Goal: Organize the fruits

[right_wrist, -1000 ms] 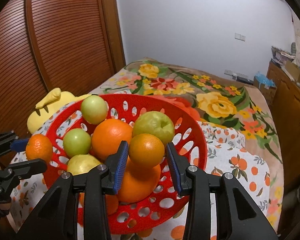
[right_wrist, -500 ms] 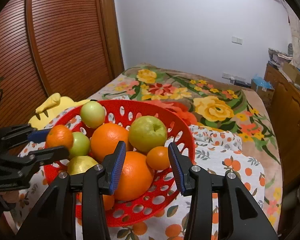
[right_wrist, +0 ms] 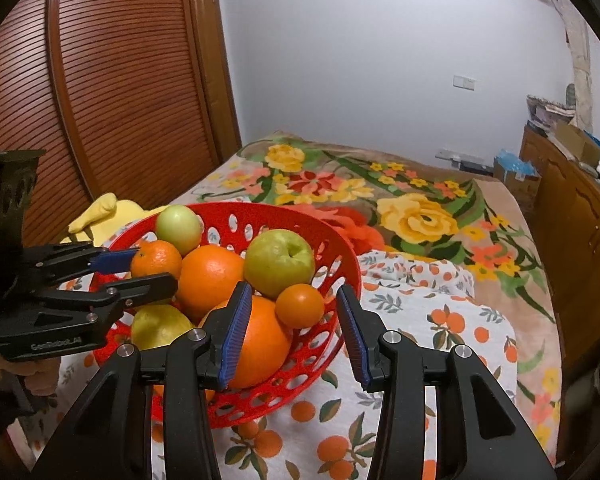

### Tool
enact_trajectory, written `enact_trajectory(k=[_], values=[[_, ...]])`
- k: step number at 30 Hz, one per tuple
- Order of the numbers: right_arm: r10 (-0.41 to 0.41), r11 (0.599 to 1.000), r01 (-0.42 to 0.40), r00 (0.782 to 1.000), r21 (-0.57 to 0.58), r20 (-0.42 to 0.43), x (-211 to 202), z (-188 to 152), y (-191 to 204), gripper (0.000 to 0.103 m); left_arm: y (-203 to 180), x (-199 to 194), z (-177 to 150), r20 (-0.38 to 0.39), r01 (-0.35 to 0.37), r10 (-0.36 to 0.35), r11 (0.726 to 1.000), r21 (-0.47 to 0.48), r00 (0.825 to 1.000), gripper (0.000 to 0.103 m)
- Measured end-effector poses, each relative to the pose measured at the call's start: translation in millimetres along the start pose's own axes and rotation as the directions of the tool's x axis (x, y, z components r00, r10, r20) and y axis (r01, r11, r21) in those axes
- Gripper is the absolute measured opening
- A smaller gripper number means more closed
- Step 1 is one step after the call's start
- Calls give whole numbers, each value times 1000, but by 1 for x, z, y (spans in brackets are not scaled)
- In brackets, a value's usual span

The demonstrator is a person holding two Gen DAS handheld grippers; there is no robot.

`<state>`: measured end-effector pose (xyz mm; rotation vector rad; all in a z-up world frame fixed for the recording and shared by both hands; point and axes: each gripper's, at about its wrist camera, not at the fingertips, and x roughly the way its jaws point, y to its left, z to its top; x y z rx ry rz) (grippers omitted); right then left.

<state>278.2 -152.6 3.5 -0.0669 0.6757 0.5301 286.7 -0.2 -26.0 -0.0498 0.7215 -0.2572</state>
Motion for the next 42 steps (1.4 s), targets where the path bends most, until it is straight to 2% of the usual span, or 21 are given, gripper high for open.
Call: enact_trajectory(k=[10,13,22,25,34,42], values=[[-2,1000,2,1000,10,1,-6,-7,3,45,-1,-5,-4,-2,-4,4,1000,-4,1000,43],[-2,1000,2,1000,12,6,-9,-7,7,45,0,-12,-5,12,2,-1,1000,-15,1000,51],[-2,1000,2,1000,15,14,-18,-13,17,45,3,-42,-15,52,-39,40,999,-13,998,55],[-3,1000,3,1000,25,19,-21,-16,21,46,1,-50,-20,66,-63,63,998,-1,996,60],[-6,1000,6,1000,28,23,-34,-29,36,47,-3,-75,-41,89,-71,72,997,-7,993,67],[-40,998,39,999,40,34,-49,-43,47,64,-10,-100,-50,101,-79,80,997,-15,992,68]])
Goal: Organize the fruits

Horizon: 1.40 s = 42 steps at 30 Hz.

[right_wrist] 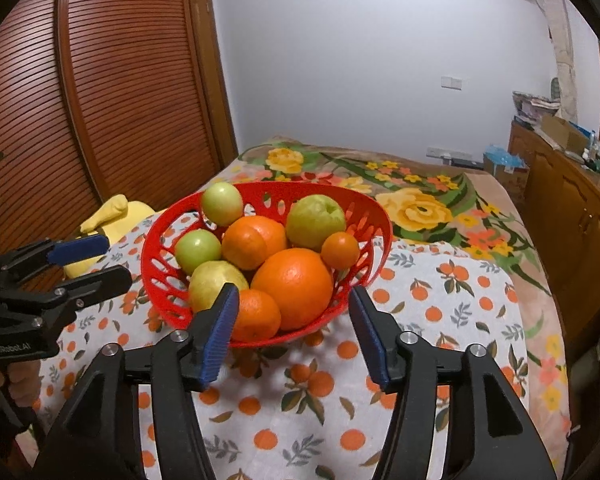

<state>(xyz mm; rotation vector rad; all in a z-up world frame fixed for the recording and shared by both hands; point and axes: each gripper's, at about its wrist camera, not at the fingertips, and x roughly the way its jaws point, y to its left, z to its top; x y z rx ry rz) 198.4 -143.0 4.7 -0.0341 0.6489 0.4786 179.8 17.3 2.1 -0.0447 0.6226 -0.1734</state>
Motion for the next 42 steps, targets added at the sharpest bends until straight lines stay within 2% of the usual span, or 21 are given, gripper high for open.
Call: enact_trajectory(k=[5,9,14,28,42], values=[[-23,1000,22,999,11,24,-13,-6,6,73,-3,-17,-4,25,-29,29,1000,-1,999,69],[-38,999,37,998,28,47,-26,-11,10,81,-5,-29,-8,37,-53,53,999,5,998,78],[-63,998,61,995,31,72,-41,-17,15,88,-5,-49,-14,62,-93,95,995,-21,994,79],[-129,991,123,980,46,149,-80,-27,27,91,-16,-90,-19,103,-102,103,995,-11,989,81],[-156,988,148,968,51,197,-104,-33,37,91,-20,-97,-29,92,-96,98,995,-26,991,81]])
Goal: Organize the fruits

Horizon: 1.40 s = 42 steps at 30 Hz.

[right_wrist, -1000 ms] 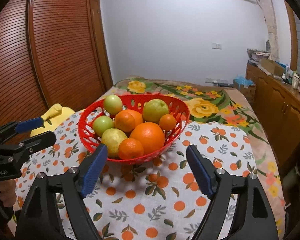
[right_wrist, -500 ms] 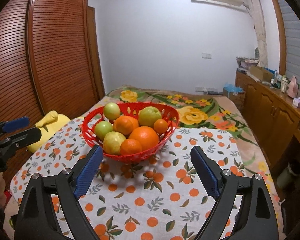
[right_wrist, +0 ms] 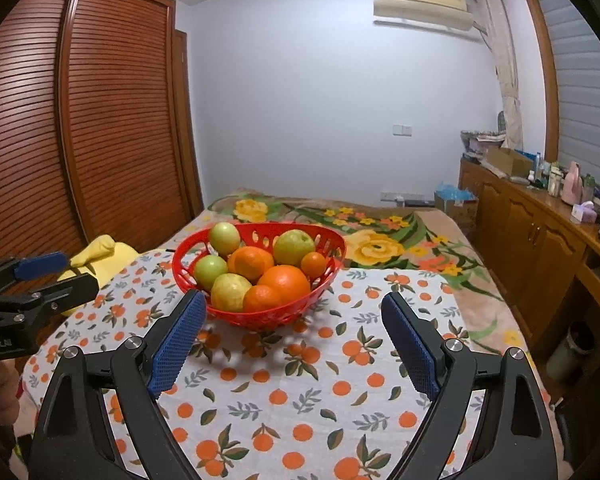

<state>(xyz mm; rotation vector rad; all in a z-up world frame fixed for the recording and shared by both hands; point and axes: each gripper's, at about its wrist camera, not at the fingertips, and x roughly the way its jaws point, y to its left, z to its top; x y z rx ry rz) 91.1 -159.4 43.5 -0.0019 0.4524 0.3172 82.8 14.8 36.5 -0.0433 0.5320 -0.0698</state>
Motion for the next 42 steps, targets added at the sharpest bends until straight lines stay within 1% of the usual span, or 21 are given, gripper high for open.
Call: enact_trajectory(k=[13,42], values=[[-17,1000,17,1000,-6,-1,0,-2,-1,91,2,1,-3,-4,-6,6,1000,-2,1000,81],[-19,1000,19,1000,-7,1,-1,-3,-2,91,-1,0,-6,-5,-8,8,1000,0,1000,82]])
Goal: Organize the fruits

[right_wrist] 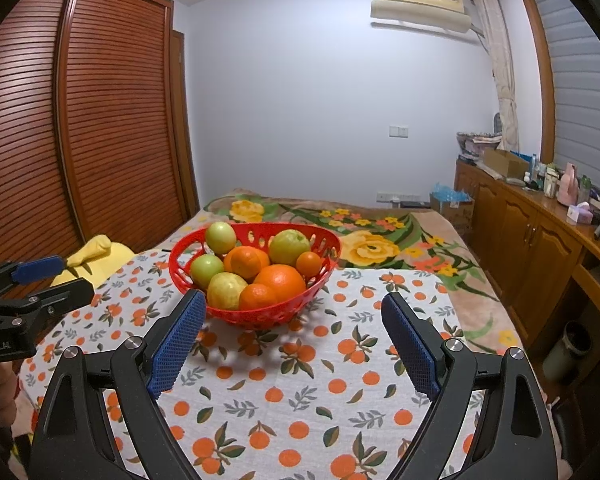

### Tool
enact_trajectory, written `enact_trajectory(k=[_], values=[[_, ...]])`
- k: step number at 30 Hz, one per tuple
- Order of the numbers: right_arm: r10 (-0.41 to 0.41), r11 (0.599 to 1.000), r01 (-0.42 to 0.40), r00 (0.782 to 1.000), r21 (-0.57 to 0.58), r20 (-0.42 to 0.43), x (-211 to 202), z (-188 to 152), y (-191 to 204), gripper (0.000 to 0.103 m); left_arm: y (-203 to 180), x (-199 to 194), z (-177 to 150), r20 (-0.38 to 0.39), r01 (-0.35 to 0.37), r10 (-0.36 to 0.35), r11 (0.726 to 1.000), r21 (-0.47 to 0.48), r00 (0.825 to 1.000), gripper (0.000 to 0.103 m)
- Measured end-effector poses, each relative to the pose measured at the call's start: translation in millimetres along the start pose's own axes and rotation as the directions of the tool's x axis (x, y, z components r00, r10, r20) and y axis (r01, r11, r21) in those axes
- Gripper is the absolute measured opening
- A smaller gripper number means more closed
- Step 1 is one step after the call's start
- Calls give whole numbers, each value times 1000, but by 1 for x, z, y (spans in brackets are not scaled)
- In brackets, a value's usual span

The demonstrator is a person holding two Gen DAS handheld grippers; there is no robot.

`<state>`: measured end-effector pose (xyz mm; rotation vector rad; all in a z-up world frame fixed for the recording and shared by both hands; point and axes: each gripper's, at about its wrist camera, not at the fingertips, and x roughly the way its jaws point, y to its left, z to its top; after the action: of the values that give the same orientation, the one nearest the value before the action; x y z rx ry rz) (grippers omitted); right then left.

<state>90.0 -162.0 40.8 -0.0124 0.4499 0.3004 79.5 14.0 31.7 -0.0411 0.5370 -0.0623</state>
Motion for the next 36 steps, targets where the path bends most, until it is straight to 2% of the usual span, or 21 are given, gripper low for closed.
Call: enact_trajectory(k=[36], values=[[-1,1000,1,1000,0,4,0,-1,0,91,-2,-2,-1,2,2,-2,1000,0,1000,82]])
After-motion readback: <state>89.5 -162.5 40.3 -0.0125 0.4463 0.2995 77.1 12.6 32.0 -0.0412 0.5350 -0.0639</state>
